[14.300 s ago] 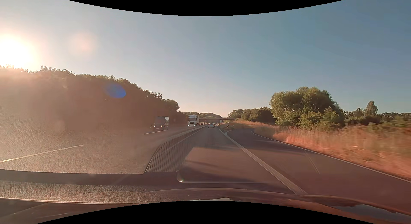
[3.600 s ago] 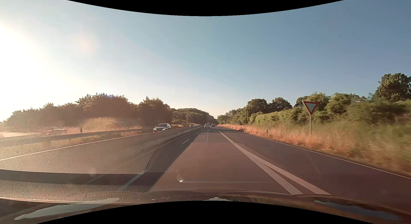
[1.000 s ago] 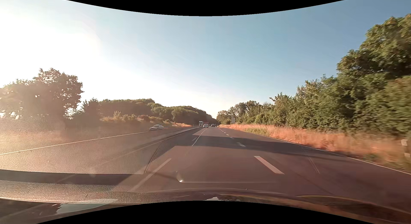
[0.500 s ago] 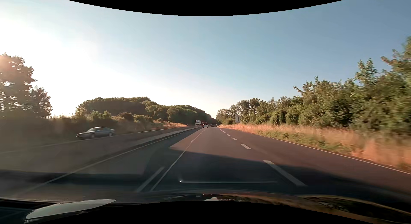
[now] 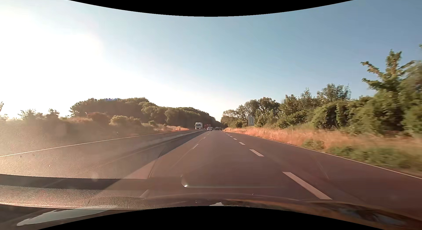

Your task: Follow the waypoints while adhering to traffic rules and regulations

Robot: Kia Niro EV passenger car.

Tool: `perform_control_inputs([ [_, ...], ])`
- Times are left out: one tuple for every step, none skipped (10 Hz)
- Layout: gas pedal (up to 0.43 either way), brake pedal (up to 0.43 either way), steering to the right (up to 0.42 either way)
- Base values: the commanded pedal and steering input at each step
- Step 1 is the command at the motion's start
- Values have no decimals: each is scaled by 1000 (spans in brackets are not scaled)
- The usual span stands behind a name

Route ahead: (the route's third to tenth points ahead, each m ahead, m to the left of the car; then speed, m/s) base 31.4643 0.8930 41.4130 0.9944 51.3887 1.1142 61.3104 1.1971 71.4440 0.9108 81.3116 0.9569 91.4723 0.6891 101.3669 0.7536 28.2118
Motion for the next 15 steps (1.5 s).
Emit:
perform_control_inputs([
  [0, 0, 1],
  [0, 0, 1],
  [0, 0, 1],
  [0, 0, 1],
  [0, 0, 0],
  [0, 0, 0],
  [0, 0, -2],
  [0, 0, -2],
  [0, 0, -1],
  [0, 0, 0],
  [0, 0, 0],
  [0, 0, 0],
  [0, 0, 0],
  [0, 0, 0],
  [0, 0, 0],
])
